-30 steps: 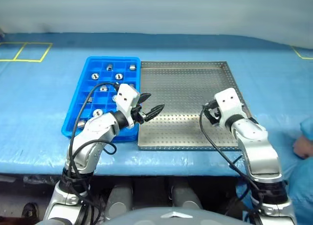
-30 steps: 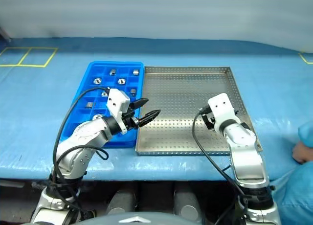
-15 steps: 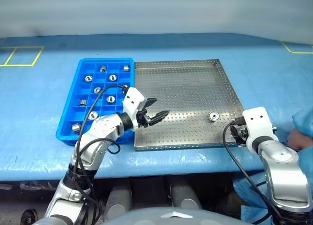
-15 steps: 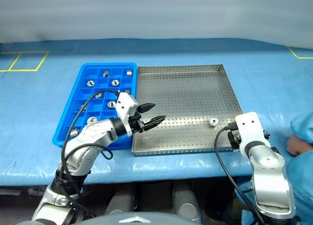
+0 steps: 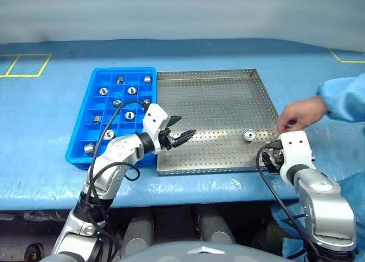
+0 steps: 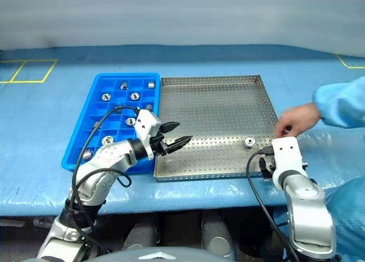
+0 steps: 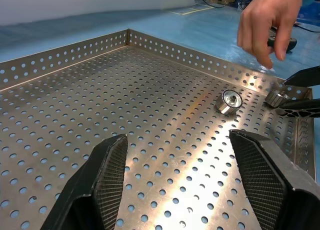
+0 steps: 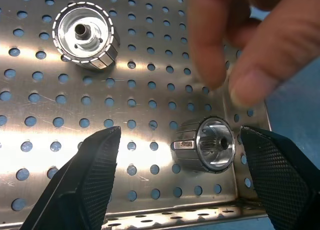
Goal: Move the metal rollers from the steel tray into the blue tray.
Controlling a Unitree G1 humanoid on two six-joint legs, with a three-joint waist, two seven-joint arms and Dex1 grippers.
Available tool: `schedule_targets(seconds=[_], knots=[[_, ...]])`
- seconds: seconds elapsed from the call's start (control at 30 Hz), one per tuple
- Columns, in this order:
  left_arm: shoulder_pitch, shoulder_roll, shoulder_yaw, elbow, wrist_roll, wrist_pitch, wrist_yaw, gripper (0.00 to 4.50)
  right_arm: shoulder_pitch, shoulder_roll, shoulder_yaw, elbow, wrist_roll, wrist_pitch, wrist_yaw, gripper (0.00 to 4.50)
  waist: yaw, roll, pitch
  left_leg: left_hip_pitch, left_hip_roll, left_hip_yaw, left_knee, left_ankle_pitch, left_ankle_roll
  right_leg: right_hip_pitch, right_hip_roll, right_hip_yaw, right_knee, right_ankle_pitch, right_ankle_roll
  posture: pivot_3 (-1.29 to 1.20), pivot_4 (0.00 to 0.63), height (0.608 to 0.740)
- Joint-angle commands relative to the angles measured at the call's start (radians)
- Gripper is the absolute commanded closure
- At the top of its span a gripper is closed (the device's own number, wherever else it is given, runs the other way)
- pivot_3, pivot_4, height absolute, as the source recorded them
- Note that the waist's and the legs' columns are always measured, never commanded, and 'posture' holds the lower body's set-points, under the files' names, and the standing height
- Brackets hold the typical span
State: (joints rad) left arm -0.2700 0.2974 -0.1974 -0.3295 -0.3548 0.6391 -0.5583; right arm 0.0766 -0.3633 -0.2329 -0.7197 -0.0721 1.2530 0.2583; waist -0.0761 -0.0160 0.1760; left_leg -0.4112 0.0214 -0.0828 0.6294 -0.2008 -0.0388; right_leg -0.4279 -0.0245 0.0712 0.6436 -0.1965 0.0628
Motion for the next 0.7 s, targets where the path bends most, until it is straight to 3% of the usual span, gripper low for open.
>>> schedule_targets(seconds=[0.03, 0.7], knots=[[-0.005, -0.007, 0.005, -0.024, 0.004, -0.022, 0.009, 0.95, -0.019, 0.007, -0.046, 0.010, 0.013, 0.006, -0.014, 0.49, 0.000, 0.000, 0.000, 0.000, 0.000, 0.000, 0.000, 0.000, 0.000, 0.000, 0.000, 0.000, 0.000, 0.000, 0.000, -0.06, 0.150, 0.740], [-0.005, 0.000, 0.010, -0.025, 0.004, -0.019, 0.022, 0.95, -0.060, 0.027, -0.038, 0.025, 0.083, -0.021, -0.029, 0.49, 0.005, 0.000, 0.000, 0.000, 0.000, 0.000, 0.000, 0.000, 0.000, 0.000, 0.000, 0.000, 0.000, 0.000, 0.000, -0.06, 0.150, 0.740]])
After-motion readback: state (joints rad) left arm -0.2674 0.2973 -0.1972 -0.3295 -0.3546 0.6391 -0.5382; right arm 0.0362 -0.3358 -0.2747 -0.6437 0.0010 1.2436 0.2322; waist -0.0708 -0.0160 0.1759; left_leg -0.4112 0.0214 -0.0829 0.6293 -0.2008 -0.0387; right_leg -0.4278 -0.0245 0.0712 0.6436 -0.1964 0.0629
